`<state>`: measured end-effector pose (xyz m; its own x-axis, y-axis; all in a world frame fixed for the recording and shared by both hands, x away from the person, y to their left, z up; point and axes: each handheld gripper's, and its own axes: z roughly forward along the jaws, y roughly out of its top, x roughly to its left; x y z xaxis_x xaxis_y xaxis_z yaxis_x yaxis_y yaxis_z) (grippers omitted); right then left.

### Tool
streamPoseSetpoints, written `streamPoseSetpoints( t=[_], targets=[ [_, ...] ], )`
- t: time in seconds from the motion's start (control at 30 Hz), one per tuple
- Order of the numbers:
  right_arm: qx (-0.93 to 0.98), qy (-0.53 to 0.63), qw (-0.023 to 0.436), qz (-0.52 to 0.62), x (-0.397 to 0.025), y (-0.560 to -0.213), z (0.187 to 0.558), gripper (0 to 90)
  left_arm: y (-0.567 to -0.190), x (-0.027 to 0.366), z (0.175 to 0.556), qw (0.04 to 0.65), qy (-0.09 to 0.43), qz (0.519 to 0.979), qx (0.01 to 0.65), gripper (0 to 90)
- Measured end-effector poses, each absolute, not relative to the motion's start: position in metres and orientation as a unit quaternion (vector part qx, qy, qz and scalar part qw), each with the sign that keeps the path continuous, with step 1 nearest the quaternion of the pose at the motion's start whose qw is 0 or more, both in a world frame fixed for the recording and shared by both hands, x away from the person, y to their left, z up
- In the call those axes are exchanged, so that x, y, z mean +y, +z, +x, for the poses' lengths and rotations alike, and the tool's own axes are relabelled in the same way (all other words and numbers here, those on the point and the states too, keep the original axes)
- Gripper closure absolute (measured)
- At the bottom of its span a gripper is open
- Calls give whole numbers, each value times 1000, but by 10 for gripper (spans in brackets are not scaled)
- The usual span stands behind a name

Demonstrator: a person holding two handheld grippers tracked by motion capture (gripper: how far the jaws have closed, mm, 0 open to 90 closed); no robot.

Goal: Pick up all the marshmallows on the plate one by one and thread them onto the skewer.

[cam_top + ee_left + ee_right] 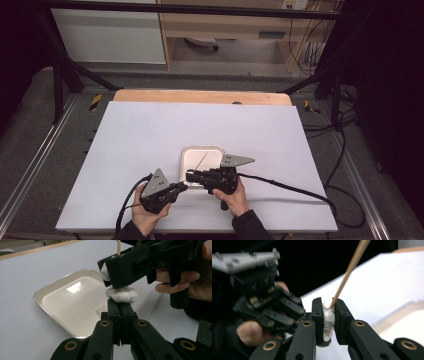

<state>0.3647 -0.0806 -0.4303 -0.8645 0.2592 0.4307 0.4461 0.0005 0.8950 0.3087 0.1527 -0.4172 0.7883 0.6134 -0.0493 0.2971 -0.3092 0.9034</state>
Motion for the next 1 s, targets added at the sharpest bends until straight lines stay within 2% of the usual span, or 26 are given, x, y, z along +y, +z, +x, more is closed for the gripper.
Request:
streamPoseSetpoints(
  t=[0.07, 0.17, 0.2, 0.37, 0.53, 0.63, 1.0],
  targets=[
    [-702, -661, 62, -257, -80, -426, 366, 770, -419, 152, 309, 508, 157, 797, 287, 892],
    [-697, -662, 43, -272, -85, -420, 366, 549, -425, 154, 310, 496, 154, 803, 294, 892],
    [-692, -666, 40, -275, -87, -418, 367, 522, -425, 155, 311, 495, 154, 803, 296, 892],
    [-704, -649, 1, -289, -103, -399, 369, 277, -424, 160, 313, 500, 153, 797, 301, 891],
    [-745, -585, -33, -319, -114, -401, 375, 155, -422, 171, 316, 503, 152, 792, 311, 890],
    [-776, -541, -37, -322, -113, -409, 381, 145, -423, 176, 318, 498, 150, 793, 318, 889],
    [-836, -443, -60, -318, -88, -439, 388, 334, -428, 185, 325, 483, 142, 797, 334, 887]
  ],
)
